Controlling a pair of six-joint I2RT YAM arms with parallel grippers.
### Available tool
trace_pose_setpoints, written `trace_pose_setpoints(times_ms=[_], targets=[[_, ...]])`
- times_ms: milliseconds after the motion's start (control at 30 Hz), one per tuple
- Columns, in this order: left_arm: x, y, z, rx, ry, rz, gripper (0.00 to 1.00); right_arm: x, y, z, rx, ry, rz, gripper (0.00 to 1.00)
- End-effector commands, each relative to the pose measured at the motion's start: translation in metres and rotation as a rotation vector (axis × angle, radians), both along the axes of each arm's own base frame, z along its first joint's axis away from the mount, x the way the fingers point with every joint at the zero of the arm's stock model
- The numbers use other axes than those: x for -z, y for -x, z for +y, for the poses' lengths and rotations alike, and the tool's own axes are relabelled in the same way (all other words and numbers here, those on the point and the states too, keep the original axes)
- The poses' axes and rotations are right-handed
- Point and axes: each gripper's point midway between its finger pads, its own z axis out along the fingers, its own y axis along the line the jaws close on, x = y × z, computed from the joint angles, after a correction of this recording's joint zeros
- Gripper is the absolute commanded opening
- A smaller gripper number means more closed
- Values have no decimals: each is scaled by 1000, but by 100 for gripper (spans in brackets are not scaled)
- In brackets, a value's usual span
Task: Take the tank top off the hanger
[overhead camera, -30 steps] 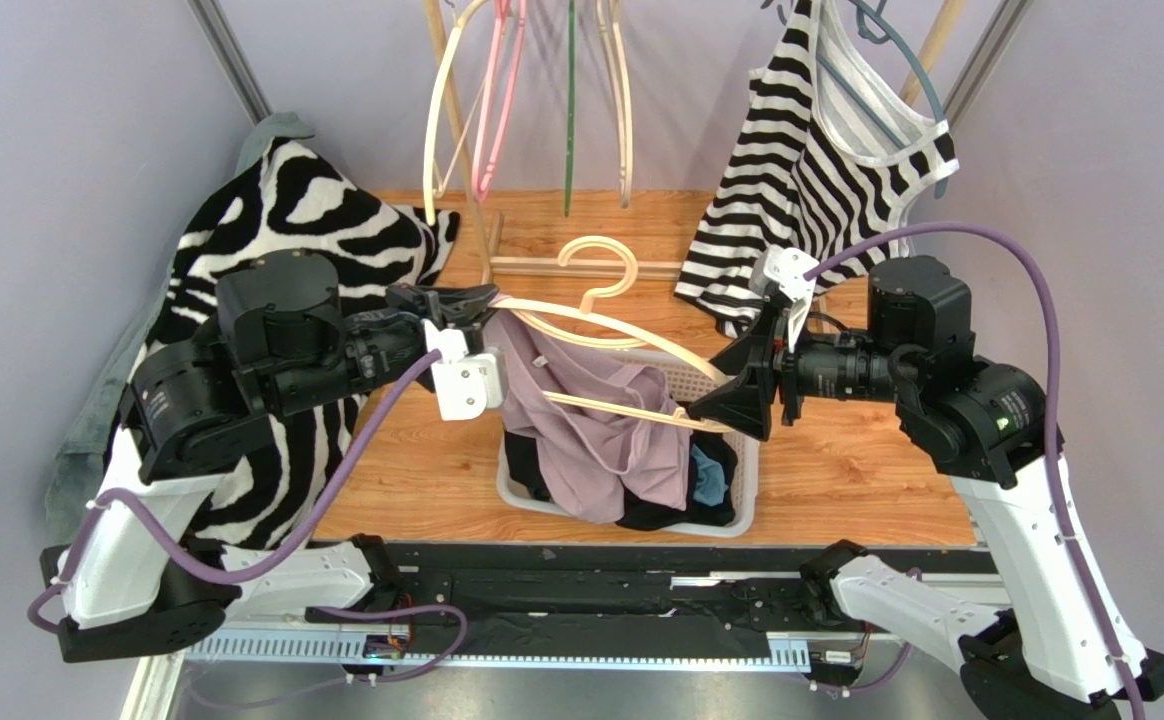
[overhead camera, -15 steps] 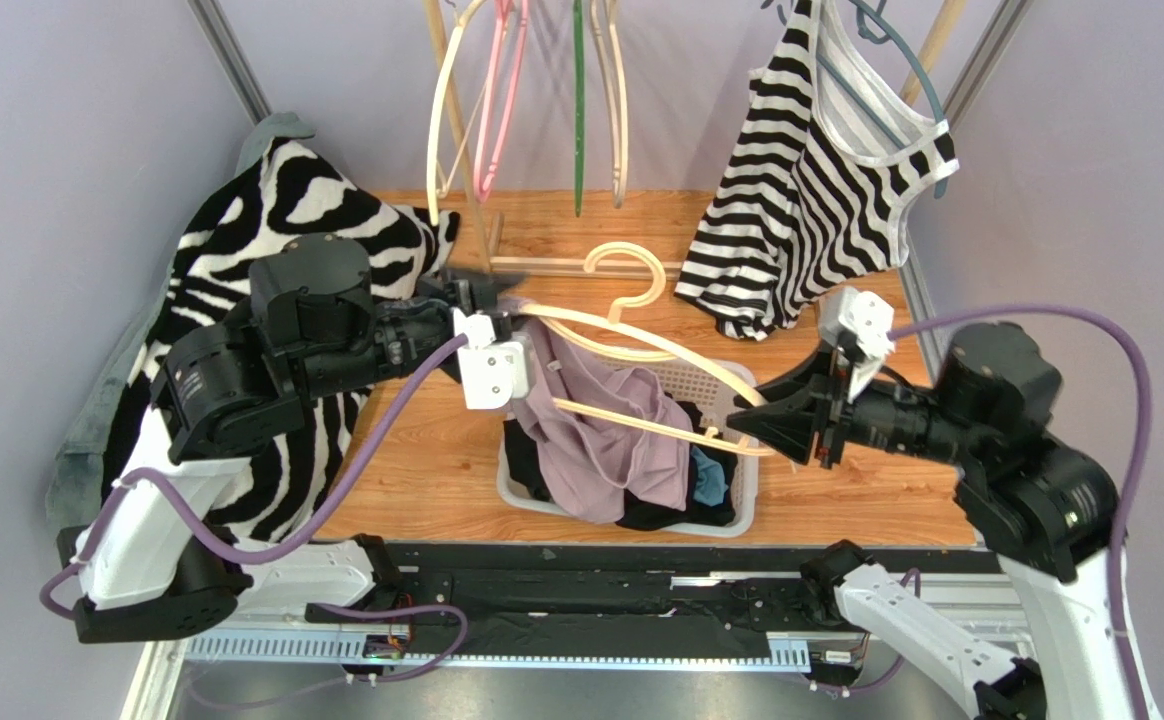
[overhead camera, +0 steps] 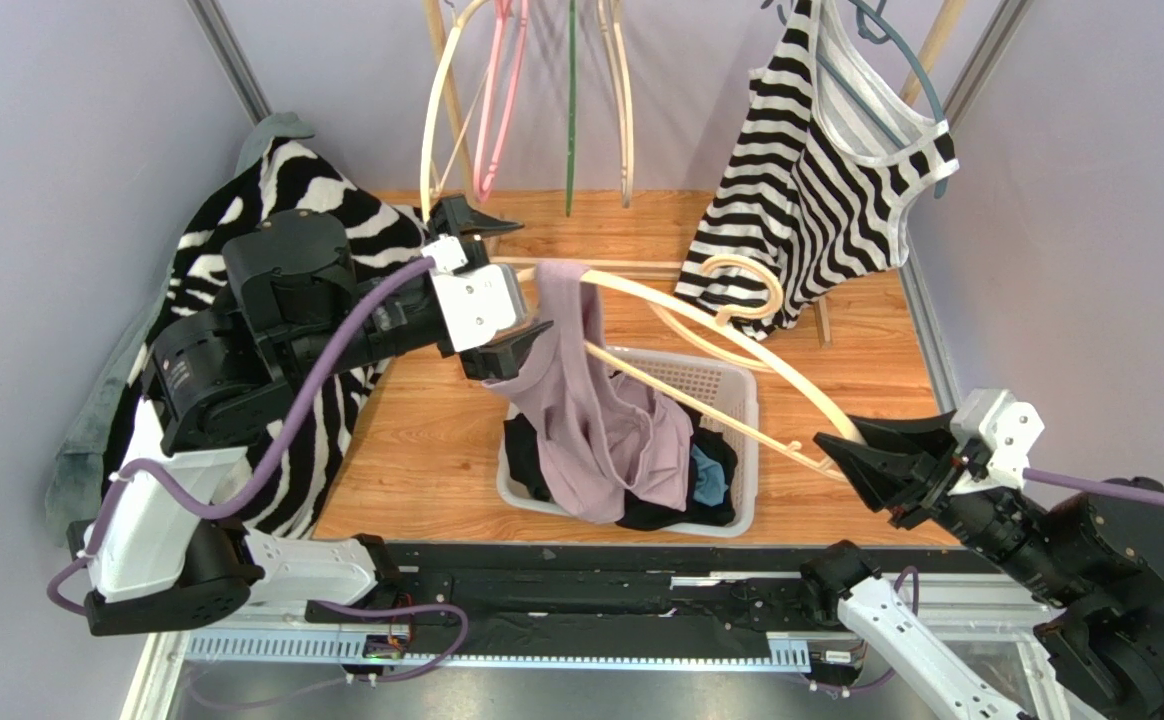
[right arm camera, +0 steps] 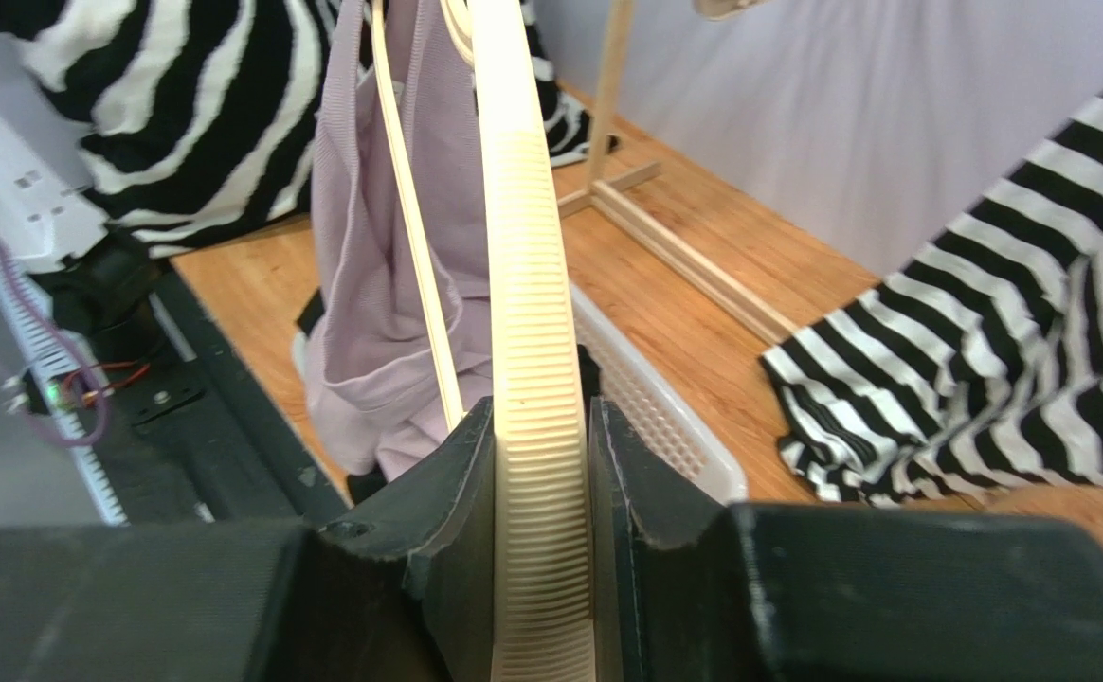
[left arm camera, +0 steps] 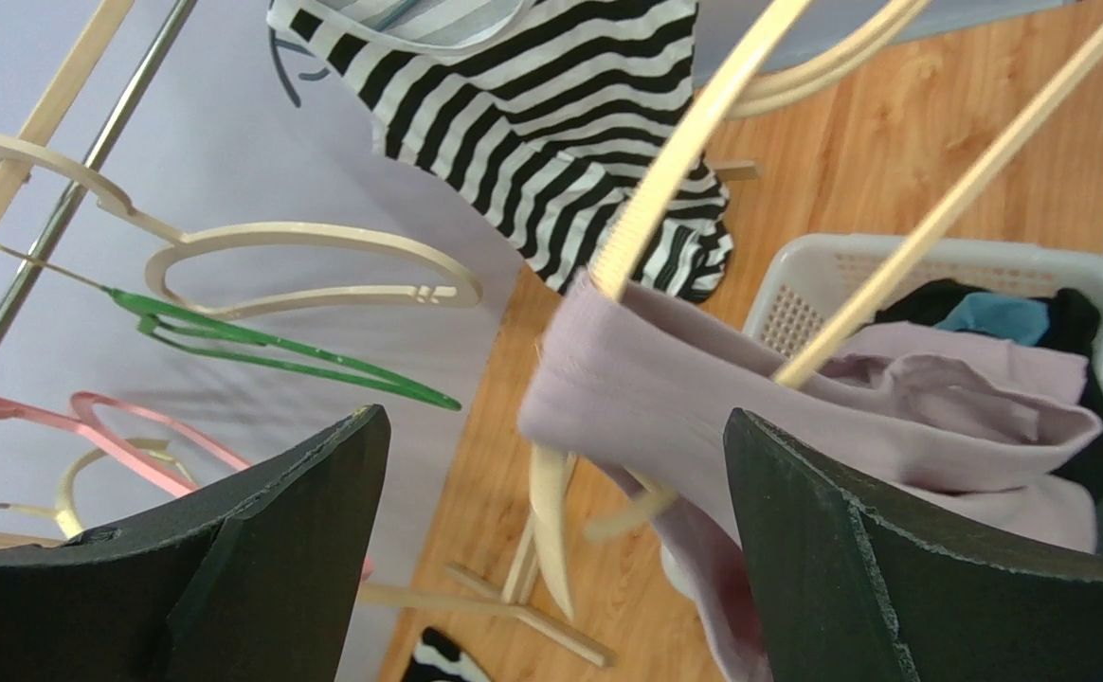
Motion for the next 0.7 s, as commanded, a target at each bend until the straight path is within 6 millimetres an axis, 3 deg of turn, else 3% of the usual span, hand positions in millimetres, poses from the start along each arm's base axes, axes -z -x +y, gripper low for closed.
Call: trace_pose_setpoints(times_ms=[0,100,133,200,233,333,433,667], targets=[[-29,18,14,27,136,54,95,-19,-10,-33,191,-29,-90,0],[-15,20,16,30,135,116,96,-25,1,-44,215,-46,-129,0],[9,17,9,32,97,177,96,-27,6,-46,208,-49,-144,0],[33,25,2,77,66,247,96,-32,16,-50,204,-56,-156,0],[60,26,-5,83,32,333,96,-32,18,-49,195,-52,-154,0],[100,31,-18,120,-10,469,96,-36,26,-48,166,-44,-151,0],[120,19,-26,84,-30,512,97,-43,34,-48,144,-48,-157,0],[122,5,-49,92,-30,540,97,-47,44,-44,98,-51,-153,0]])
